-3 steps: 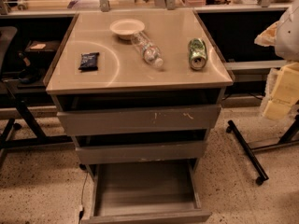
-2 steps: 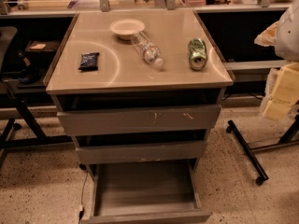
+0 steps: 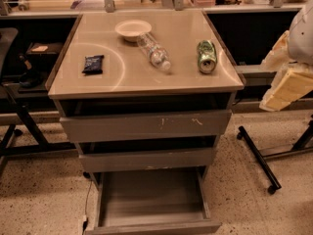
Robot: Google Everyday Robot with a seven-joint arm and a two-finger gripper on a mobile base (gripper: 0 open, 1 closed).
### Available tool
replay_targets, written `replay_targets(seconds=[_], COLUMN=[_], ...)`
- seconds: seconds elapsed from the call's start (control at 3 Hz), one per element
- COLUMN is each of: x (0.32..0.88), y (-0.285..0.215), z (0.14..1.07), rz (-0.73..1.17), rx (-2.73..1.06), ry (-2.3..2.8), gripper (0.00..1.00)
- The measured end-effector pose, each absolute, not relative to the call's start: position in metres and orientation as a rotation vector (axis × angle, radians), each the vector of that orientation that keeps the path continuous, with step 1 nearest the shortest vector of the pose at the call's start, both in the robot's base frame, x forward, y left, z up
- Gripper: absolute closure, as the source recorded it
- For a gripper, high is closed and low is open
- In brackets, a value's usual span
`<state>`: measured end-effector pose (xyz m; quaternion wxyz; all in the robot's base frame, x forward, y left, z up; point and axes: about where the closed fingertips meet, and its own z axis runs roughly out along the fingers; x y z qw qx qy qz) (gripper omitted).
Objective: Close bottom drawer
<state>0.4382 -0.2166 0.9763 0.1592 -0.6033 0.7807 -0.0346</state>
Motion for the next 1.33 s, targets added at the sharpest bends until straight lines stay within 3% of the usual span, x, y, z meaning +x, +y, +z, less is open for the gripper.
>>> replay_targets(seconds=[0.67,1.0,1.33], x=[0.438,0.438,0.423], y=[-0.217,-0.217,-0.222], z=[0.976,0.977,0.943], rz=[-0.099,-0.100,-0.062], rx=[-1.724,-1.724,-1.737], ry=[2.231,2.231,2.279], gripper=[0.88,1.00,1.00])
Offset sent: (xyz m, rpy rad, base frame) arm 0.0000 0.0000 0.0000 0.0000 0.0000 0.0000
